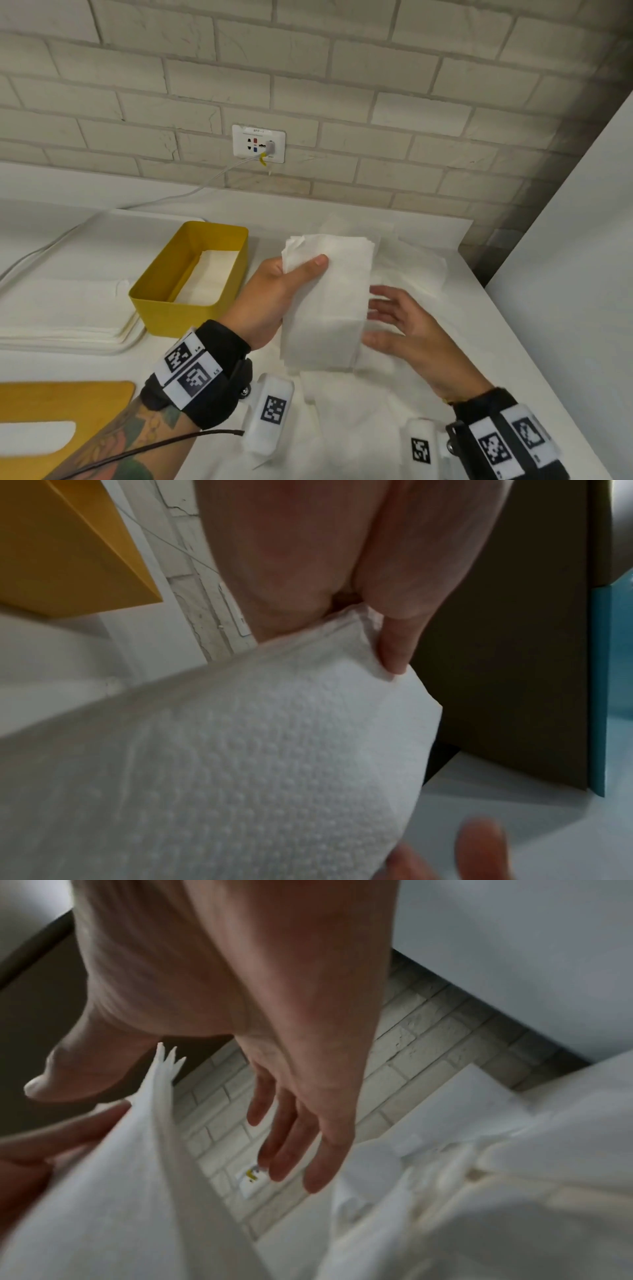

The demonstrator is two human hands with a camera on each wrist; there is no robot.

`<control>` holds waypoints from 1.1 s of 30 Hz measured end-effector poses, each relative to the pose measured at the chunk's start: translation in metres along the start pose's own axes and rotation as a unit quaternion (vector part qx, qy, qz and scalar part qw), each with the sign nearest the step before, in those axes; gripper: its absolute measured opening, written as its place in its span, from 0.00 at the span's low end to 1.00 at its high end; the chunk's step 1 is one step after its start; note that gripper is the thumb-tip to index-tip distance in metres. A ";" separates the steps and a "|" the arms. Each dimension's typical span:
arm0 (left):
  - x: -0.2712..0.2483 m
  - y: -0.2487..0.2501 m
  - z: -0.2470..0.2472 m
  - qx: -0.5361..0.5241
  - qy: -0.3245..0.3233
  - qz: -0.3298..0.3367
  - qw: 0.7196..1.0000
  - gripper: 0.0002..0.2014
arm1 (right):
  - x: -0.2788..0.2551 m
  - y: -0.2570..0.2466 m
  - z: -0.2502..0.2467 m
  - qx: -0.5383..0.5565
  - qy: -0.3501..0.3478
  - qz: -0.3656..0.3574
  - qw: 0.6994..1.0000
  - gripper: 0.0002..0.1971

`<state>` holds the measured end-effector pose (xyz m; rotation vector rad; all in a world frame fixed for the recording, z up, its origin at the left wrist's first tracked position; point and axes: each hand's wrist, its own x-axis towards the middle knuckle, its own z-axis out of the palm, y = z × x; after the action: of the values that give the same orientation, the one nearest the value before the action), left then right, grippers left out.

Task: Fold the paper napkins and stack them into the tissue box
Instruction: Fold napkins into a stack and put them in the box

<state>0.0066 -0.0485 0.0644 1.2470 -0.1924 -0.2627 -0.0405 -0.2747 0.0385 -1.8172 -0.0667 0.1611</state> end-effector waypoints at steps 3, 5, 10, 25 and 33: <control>-0.005 -0.001 0.004 0.018 -0.020 0.015 1.000 0.18 | 0.012 -0.018 0.016 0.078 -0.024 -0.022 0.996 0.27; -0.006 0.001 0.002 0.016 0.004 0.038 0.999 0.19 | 0.016 -0.017 0.031 0.080 -0.010 -0.009 0.997 0.15; -0.009 0.011 -0.015 0.015 0.055 0.060 0.997 0.18 | 0.013 0.010 0.038 0.004 -0.088 0.044 0.995 0.12; -0.018 -0.056 0.008 0.190 0.070 0.104 0.974 0.30 | 0.013 -0.008 0.066 0.050 0.144 -0.109 0.982 0.16; -0.015 -0.061 0.004 0.177 0.073 0.104 0.976 0.27 | 0.012 -0.007 0.060 0.022 0.157 -0.114 0.981 0.13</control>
<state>-0.0142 -0.0658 0.0074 1.5808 -0.2491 0.0495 -0.0369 -0.2135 0.0299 -1.7550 -0.0483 -0.2847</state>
